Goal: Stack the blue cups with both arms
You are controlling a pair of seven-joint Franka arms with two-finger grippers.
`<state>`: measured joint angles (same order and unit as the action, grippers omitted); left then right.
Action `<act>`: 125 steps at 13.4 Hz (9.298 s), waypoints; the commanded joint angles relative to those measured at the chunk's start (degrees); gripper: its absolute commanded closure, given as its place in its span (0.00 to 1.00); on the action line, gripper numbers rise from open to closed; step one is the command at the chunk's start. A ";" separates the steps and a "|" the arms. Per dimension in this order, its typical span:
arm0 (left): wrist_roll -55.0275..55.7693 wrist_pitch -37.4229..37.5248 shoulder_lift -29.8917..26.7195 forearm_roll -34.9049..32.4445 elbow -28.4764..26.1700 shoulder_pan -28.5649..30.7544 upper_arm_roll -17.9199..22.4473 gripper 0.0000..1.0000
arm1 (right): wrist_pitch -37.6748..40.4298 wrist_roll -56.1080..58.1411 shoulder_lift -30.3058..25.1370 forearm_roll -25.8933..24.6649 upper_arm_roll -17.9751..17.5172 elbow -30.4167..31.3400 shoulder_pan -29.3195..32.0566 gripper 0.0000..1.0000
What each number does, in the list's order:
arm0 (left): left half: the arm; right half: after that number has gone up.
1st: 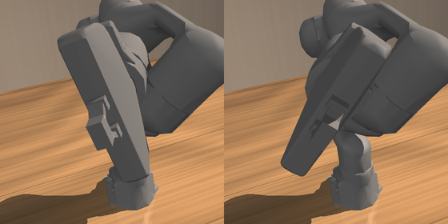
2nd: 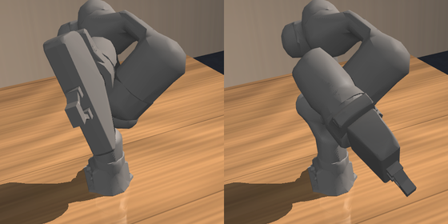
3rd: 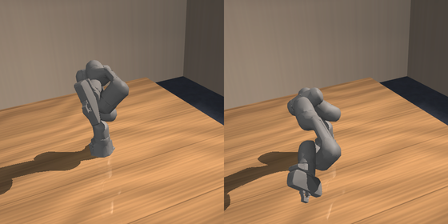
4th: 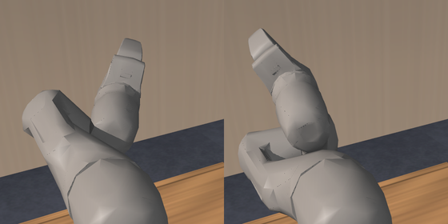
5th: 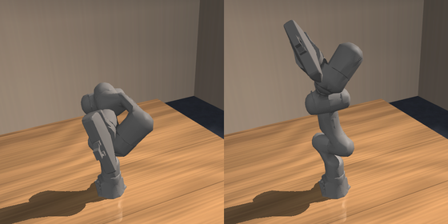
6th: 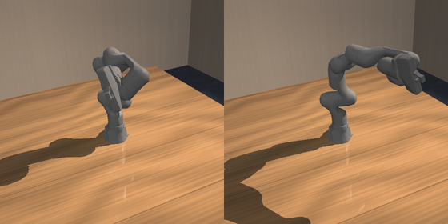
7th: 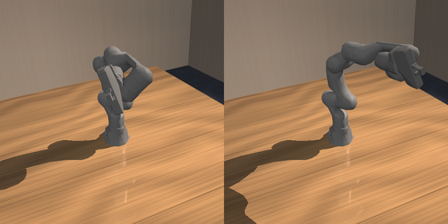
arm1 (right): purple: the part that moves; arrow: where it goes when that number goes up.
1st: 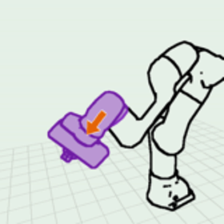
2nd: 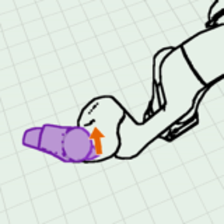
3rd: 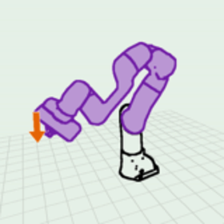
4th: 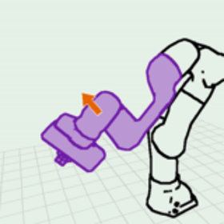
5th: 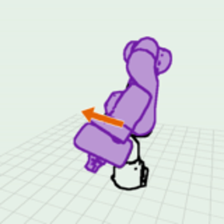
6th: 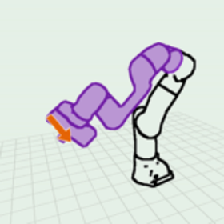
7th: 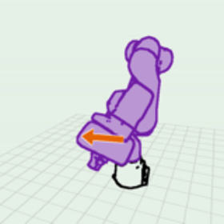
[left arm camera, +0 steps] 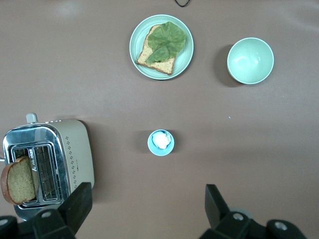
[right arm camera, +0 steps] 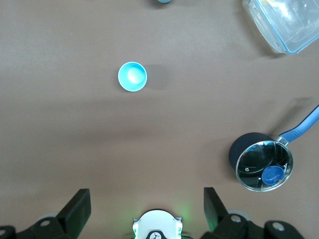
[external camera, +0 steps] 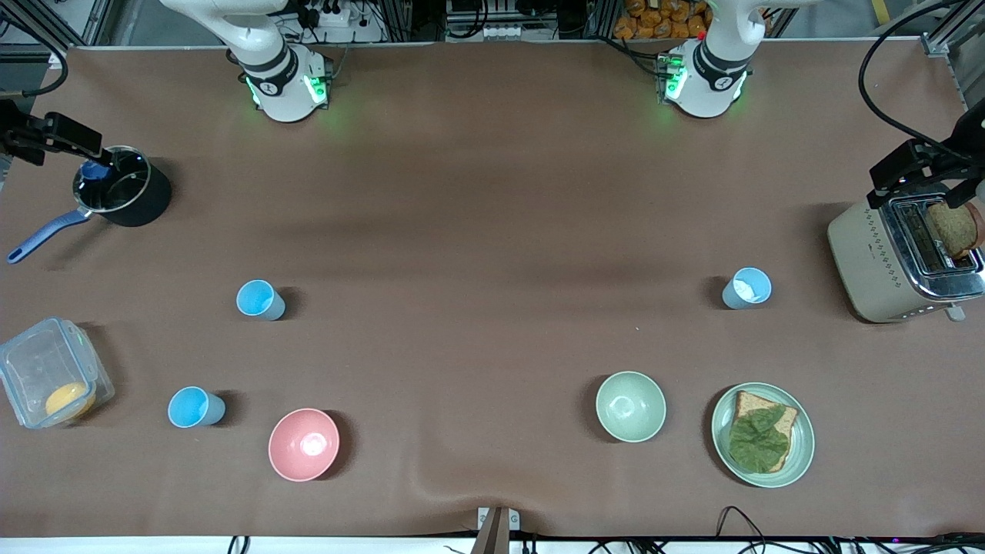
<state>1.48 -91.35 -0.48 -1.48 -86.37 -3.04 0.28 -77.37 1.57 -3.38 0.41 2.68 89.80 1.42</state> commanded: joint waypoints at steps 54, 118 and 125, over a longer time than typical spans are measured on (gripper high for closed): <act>-5.53 -54.37 15.78 1.04 -43.18 4.36 0.25 1.00 | -22.47 -1.13 38.45 0.73 -0.30 2.66 -3.36 1.00; 10.47 0.56 -0.31 -0.71 -2.59 9.63 -10.74 0.00 | -13.96 -22.08 20.98 6.99 1.10 0.20 -17.35 0.00; 10.47 2.76 3.03 -1.24 0.77 7.44 -10.03 0.00 | -9.91 0.71 6.92 0.57 1.19 1.69 -3.20 0.00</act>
<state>13.07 -90.01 0.50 -2.28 -88.03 5.31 -10.09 -87.06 -1.30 9.03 3.83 5.12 88.26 -4.72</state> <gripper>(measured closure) 0.000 0.000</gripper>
